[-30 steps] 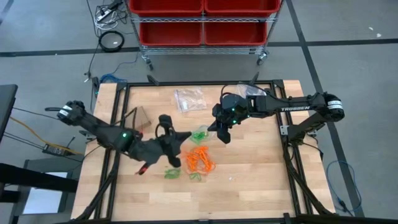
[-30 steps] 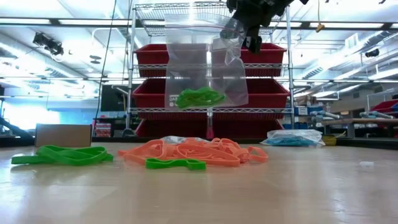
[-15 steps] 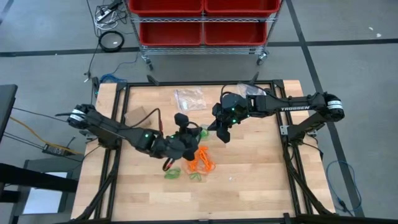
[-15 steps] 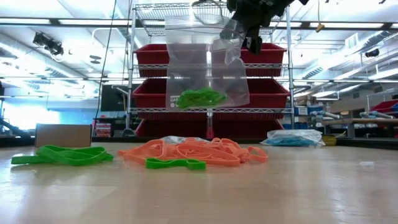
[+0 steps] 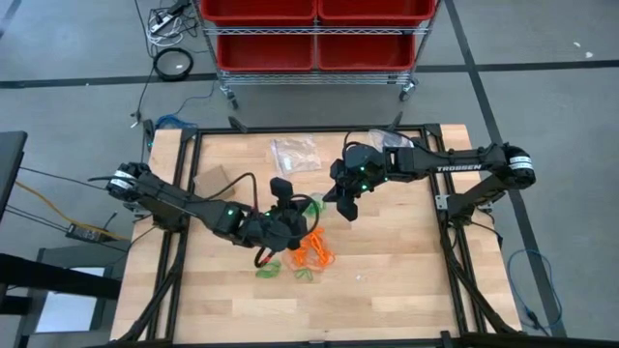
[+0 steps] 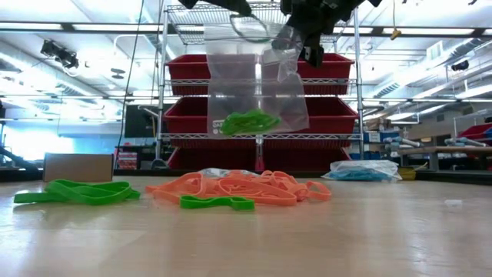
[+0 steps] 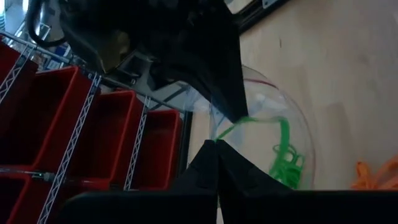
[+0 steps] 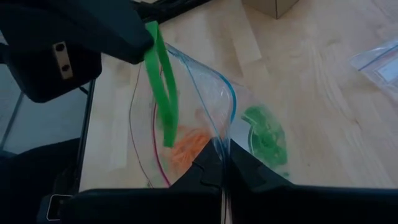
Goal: Sort rubber bands
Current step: Put the green rubber band into the transparent zip bag
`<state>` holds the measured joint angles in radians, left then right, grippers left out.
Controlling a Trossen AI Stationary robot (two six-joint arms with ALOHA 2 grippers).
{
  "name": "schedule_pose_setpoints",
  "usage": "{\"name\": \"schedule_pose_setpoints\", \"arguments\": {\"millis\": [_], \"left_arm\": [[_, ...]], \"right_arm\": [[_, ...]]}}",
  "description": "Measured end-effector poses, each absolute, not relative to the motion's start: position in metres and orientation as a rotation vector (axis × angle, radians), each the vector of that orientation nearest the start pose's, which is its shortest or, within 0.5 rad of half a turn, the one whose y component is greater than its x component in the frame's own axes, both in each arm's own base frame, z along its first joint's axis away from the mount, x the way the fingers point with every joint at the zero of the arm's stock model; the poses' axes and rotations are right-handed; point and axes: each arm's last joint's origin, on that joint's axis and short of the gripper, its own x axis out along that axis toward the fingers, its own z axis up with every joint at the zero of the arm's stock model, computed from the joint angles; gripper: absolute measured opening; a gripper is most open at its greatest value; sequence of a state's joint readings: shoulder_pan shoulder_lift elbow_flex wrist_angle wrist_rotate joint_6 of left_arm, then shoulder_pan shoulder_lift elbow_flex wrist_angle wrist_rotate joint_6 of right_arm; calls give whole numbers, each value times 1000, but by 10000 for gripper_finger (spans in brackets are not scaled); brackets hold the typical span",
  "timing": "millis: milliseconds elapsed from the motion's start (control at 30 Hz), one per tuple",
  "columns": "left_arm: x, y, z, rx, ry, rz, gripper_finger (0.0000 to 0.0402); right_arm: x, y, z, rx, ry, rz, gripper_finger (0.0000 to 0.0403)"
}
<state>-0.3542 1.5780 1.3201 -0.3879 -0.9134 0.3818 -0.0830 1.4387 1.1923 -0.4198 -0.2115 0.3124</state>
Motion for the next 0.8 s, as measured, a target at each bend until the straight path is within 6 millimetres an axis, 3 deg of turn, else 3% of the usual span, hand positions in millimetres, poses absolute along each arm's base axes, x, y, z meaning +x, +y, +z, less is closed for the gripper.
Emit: {"name": "schedule_pose_setpoints", "arguments": {"millis": [200, 533, 800], "left_arm": [[330, -102, 311, 720, 620, 340, 29], [325, -105, 319, 629, 564, 357, 145], [293, -134, 342, 468, 466, 218, 161]], "right_arm": [[312, -20, 304, 399, 675, 20, 0], [312, -20, 304, 399, 677, 19, 0], [311, -20, 303, 394, 693, 20, 0]]}}
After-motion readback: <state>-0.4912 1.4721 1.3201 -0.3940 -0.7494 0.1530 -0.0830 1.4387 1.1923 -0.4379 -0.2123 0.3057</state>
